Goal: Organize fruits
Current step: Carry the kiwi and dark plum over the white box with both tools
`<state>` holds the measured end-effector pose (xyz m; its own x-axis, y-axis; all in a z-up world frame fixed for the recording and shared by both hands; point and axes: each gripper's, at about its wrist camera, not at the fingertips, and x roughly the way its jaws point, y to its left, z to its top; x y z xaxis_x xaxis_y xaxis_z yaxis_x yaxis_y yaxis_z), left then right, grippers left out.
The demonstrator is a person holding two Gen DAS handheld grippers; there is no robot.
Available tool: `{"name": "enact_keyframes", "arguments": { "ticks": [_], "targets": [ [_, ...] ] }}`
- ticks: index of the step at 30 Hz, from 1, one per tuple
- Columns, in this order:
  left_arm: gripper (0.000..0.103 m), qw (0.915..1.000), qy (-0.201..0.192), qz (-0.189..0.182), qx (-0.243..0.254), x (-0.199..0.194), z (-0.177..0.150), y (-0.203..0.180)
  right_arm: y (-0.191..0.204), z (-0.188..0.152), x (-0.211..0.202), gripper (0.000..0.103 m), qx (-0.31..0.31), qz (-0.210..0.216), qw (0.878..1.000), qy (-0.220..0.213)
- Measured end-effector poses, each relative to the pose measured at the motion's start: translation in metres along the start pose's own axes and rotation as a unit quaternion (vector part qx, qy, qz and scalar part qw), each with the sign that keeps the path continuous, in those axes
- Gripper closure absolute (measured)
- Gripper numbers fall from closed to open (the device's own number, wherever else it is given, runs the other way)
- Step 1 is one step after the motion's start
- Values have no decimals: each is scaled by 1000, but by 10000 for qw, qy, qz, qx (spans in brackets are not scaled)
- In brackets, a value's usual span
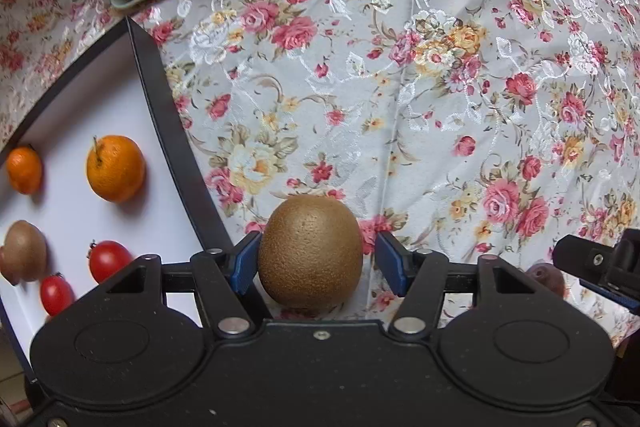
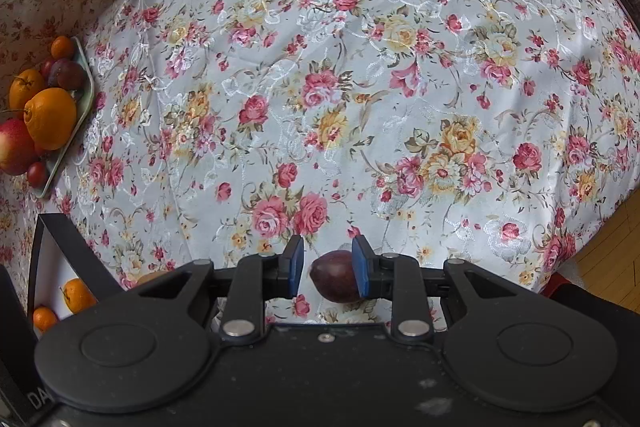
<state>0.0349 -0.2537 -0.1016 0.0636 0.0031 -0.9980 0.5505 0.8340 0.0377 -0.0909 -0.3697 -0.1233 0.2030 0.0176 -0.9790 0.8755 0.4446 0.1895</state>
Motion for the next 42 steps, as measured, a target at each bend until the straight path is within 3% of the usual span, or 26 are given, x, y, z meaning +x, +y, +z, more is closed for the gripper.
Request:
{"name": "enact_keyframes", "arguments": {
  "ticks": [3, 9, 19, 25, 33, 42],
  "targets": [
    [40, 9995, 125, -256, -117, 4, 1, 2, -4, 1, 0, 73, 14, 11, 10000, 0],
    [47, 9994, 102, -231, -218, 0, 2, -7, -13, 6, -4, 73, 63, 62, 9999, -106],
    [47, 9973, 126, -472, -541, -3, 4, -5, -2, -10, -12, 73, -389, 489, 9980, -93],
    [47, 9956, -124, -625, -685, -23, 11, 2, 5, -23, 1, 73, -594, 395, 9974, 92],
    [47, 9945, -563, -404, -780, -46, 13, 5, 6, -24, 11, 69, -641, 172, 9978, 32],
    [47, 9936, -624, -482, -805, -53, 11, 7, 13, -29, 22, 66, -748, 119, 9971, 81]
  ]
}}
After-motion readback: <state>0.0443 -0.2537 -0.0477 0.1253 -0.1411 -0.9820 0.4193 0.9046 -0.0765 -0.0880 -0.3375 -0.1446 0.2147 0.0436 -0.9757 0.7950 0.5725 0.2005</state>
